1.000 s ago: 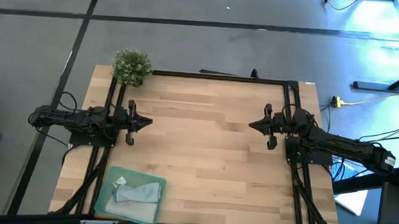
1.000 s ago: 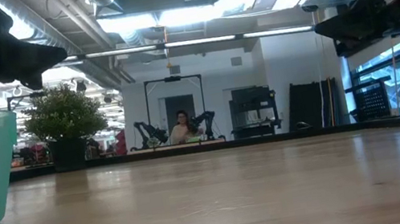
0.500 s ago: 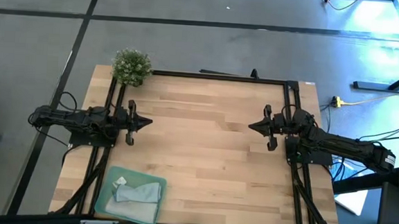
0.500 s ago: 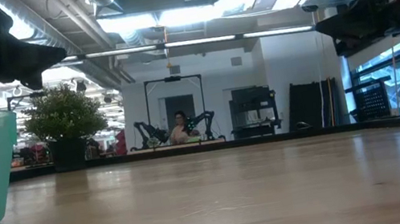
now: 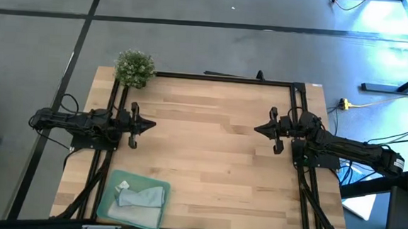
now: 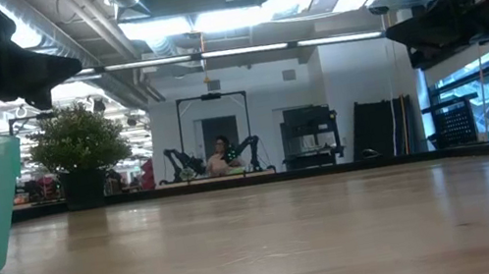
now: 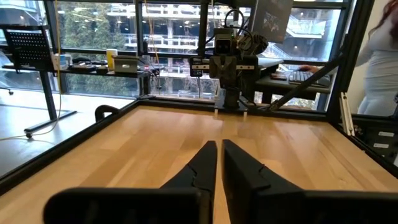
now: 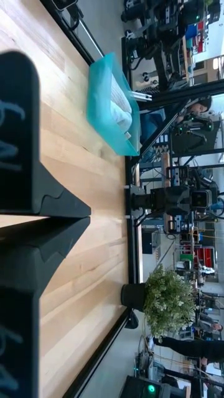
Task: Roll microfiber towels into tight, uniform cylinder then place into a basket
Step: Return to Home Position
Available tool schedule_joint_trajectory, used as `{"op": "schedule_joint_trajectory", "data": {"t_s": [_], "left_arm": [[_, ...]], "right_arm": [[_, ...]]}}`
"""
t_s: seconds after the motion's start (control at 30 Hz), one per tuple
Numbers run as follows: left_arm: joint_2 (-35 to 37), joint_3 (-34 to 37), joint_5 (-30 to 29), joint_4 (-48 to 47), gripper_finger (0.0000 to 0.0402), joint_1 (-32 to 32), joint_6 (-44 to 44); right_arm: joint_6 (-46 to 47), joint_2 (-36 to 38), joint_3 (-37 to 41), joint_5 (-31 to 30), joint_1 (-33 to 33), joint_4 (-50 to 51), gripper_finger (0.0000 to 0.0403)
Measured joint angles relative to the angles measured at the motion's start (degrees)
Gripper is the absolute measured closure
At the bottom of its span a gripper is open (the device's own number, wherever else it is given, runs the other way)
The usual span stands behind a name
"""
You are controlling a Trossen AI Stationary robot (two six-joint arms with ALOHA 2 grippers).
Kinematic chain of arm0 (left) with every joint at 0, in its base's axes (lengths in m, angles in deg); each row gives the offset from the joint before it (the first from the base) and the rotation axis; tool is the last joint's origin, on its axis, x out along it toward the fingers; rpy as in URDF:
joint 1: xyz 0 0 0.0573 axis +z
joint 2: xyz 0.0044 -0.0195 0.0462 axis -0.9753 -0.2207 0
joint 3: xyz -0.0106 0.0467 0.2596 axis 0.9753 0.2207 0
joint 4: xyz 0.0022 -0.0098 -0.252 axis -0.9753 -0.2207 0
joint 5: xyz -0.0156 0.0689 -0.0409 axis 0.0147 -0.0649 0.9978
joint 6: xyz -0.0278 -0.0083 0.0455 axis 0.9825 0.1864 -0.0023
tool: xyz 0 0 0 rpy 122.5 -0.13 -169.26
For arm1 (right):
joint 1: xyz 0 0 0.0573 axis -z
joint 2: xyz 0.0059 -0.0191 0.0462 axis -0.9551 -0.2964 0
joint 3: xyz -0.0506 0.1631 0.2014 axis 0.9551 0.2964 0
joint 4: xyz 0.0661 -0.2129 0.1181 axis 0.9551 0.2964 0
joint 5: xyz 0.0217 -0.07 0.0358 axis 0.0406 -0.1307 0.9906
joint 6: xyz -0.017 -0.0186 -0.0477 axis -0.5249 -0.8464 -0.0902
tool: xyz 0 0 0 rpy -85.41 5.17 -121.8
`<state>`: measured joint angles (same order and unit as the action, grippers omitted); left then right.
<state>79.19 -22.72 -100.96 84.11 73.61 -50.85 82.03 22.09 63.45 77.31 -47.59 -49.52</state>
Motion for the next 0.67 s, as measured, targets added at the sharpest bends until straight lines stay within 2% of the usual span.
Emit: {"op": "schedule_joint_trajectory", "data": {"t_s": [0.27,0.67], "left_arm": [[0.0,0.0,0.0,0.0,0.0371,0.0,0.0],[0.0,0.0,0.0,0.0,0.0389,0.0,0.0]], "right_arm": [[0.0,0.0,0.0,0.0,0.0,0.0,0.0392],[0.0,0.0,0.0,0.0,0.0,0.0,0.0392]]}}
